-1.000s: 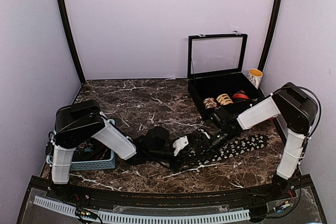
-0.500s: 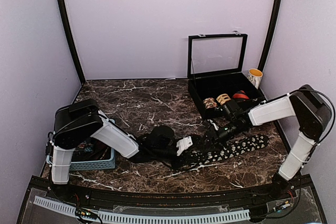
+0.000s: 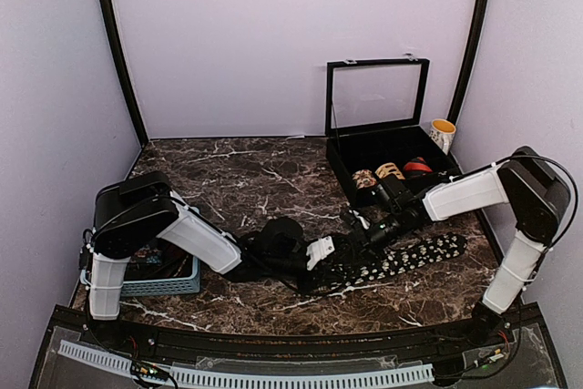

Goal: Roll the ties
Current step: Roll the tie at the center of the board.

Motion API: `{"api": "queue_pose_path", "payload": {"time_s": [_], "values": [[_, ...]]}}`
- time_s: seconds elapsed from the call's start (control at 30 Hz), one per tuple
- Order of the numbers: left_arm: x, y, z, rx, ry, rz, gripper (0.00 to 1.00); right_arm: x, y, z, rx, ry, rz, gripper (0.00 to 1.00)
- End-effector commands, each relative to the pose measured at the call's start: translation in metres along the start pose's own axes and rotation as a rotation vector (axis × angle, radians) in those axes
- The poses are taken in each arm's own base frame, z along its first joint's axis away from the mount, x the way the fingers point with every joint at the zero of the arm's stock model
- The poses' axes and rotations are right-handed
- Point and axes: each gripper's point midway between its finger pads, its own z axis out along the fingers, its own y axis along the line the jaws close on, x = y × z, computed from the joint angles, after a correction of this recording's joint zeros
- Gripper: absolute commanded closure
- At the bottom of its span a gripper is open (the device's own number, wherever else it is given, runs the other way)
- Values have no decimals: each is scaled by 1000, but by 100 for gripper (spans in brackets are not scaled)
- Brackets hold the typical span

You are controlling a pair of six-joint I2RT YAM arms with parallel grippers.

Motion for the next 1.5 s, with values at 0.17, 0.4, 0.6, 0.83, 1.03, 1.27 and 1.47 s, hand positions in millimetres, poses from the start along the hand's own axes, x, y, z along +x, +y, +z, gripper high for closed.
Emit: {"api": "queue_pose_path", "payload": {"time_s": [0.17,0.4,0.6,0.83,1.03,1.27,1.47], "values": [[138,-17,-13,22,444,-118,73,17,-28,10,115,50,15,100],[137,-17,-12,27,444,-115,73,17,-7,3,15,26,8,66],[141,-18,-14,28,455,-121,73,15,11,-1,-50,10,11,65],[142,-19,-14,28,456,-125,73,23,12,0,-50,15,11,60],[141,-19,-14,32,456,-130,73,24,-5,5,16,27,23,80],[134,-16,-13,22,431,-143,69,38,-38,13,110,59,61,100],[102,-8,-11,17,327,-108,55,50,-70,15,196,80,115,100]]}}
